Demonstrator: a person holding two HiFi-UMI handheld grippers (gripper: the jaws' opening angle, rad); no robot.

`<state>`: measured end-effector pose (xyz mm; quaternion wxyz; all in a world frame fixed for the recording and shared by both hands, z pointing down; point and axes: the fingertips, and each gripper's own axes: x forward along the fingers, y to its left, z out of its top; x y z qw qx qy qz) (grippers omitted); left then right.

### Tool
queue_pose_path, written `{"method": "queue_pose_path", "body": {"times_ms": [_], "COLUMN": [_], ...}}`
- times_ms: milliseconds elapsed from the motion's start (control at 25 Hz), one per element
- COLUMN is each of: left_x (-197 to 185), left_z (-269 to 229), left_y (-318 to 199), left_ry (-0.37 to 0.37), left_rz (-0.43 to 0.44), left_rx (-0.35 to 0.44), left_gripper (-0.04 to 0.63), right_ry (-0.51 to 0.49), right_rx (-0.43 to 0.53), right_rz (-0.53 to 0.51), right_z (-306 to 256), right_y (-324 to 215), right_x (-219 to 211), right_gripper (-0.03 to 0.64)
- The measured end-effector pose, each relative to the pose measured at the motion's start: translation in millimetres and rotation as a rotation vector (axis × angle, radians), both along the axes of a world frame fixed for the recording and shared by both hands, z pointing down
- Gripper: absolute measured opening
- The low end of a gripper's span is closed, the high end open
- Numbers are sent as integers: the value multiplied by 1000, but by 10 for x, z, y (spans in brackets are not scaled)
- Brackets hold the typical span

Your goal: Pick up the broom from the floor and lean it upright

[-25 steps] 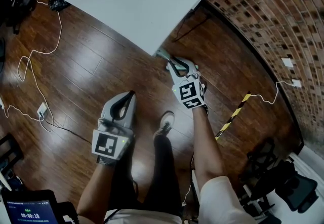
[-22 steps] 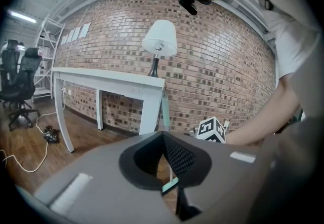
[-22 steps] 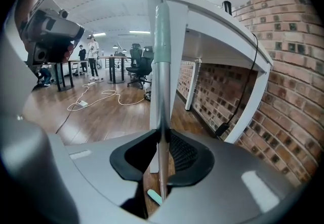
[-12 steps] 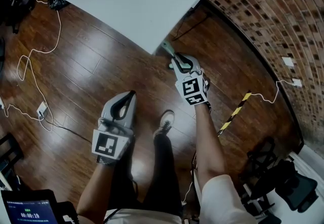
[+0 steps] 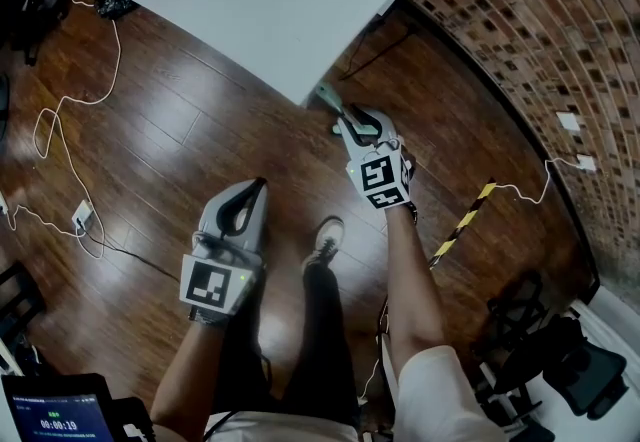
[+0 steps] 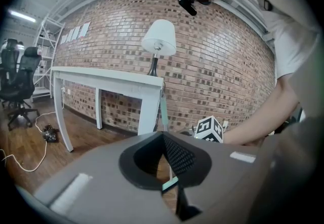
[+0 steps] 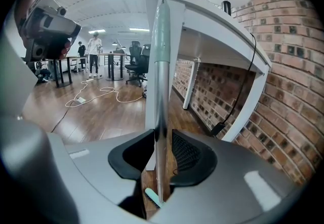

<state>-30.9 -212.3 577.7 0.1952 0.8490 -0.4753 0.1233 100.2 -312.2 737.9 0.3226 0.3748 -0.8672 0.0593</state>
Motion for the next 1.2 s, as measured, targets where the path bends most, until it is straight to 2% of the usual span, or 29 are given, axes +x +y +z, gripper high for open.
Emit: {"method": "queue_pose_path", "body": {"times_ms": [880, 1200], "left_x": [-8, -3], "left_z": [18, -51], "left_y": [30, 10], "left_ry": [0, 6], "left_rz": [-1, -1], "left_rx": [-3, 9], "left_gripper": [-1, 0], "right_ry": [-13, -16], "right_rx": [-1, 30], "right_rz": [10, 59], "right_z": [-10, -160], "right_y": [57, 104], "right_x": [-21, 161], "right_gripper": [131, 80]}}
